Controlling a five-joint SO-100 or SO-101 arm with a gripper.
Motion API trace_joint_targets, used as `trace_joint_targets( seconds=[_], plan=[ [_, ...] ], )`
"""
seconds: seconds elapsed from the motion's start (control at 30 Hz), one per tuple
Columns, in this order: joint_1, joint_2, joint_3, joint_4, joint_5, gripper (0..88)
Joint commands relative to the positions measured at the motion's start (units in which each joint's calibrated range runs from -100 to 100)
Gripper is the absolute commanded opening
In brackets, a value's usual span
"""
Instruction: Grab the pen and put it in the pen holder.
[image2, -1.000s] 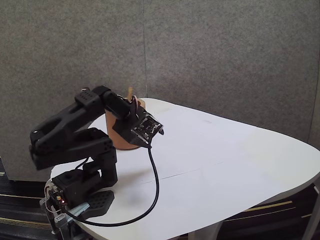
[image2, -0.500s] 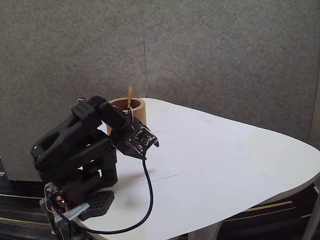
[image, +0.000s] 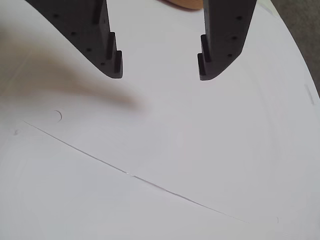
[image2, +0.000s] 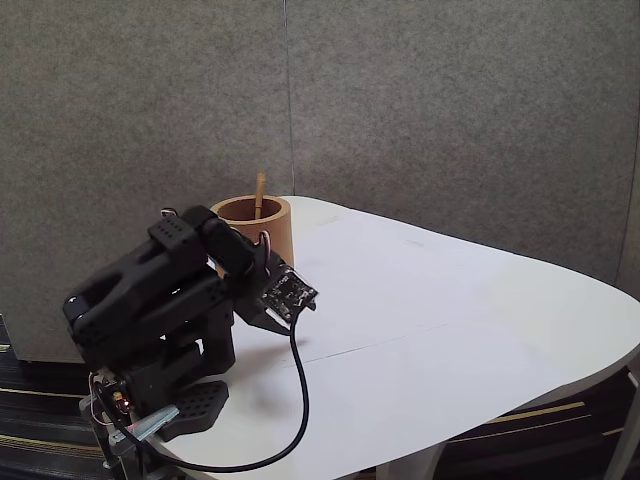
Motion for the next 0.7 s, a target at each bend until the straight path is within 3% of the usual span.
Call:
trace_joint_targets(
  seconds=[0.0,0.67],
  plan=[
    [-0.2,-0.2,0.5,0.3,-0.2,21.0],
    [-0.3,-0.3,0.8,-0.3,-0.2,21.0]
  ],
)
